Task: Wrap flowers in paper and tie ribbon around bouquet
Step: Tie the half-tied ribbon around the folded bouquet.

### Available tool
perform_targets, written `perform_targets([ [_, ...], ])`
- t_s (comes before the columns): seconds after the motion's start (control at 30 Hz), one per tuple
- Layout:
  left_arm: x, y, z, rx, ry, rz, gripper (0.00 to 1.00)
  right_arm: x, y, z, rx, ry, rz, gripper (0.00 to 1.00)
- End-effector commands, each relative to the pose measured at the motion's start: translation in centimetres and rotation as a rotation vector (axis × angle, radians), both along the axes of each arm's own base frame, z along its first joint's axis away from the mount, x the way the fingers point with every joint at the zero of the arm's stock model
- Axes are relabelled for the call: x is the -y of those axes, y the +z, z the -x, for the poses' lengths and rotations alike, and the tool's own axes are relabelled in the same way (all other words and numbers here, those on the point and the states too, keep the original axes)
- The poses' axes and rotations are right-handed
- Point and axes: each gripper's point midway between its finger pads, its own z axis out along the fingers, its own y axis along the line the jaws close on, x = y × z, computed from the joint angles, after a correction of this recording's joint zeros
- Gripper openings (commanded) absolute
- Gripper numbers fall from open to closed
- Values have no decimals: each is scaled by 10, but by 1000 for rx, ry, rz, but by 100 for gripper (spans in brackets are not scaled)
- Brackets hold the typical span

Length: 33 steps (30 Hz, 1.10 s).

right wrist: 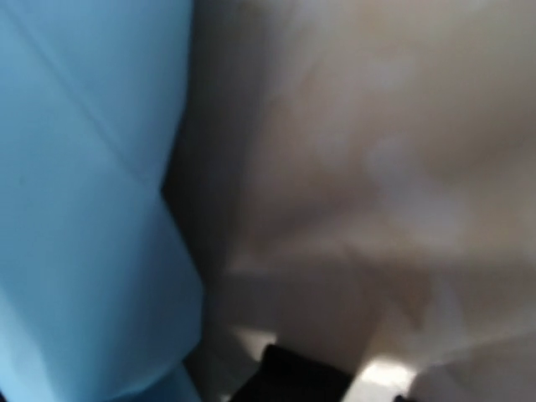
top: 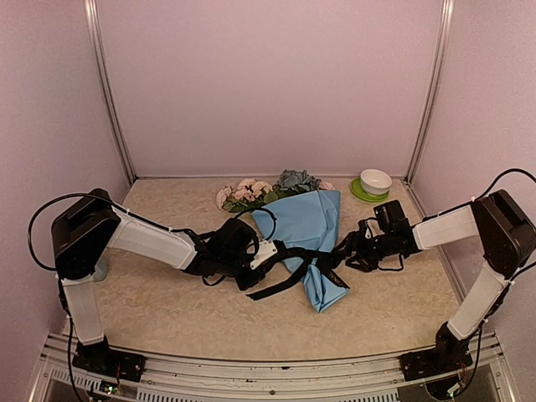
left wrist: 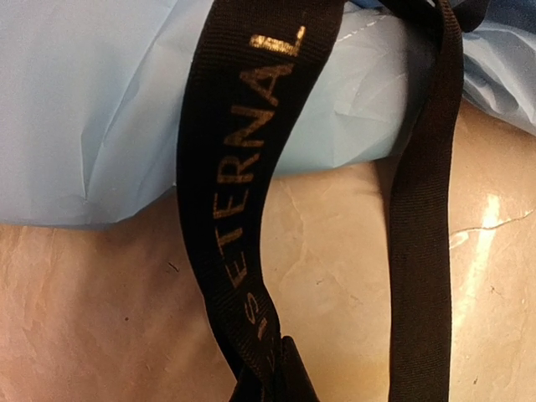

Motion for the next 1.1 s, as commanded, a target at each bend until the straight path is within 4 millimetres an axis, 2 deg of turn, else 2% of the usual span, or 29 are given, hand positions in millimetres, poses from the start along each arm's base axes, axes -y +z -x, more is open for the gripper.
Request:
perform_targets([
  [0.0, 0, 5, 3, -4, 11, 19, 0, -11, -4, 1, -5, 34, -40, 60],
  [0.23, -6, 7, 2, -13, 53, 14, 0, -11, -3, -4, 23, 46, -30, 19],
  [0.3, -8, 9, 0, -16, 76, 23, 0, -7, -1, -6, 35, 41, -30, 0],
  [0.5, -26, 10, -13, -78, 206, 31, 0, 4, 20, -14, 132, 68, 25, 0],
  [0.63, -36, 7, -17, -169, 338, 27, 0, -7, 39, -10, 185, 168, 9, 0],
  [0.77, -43, 0, -13, -281, 455, 68, 0, -13, 60, -1, 230, 227, -11, 0],
  [0.9, -52, -4, -19, -285, 533, 111, 0, -18, 71, 13, 241, 286, -43, 0],
  [1.07, -67, -5, -37, -267, 644, 148, 0, -12, 64, 42, 163, 351, -12, 0],
])
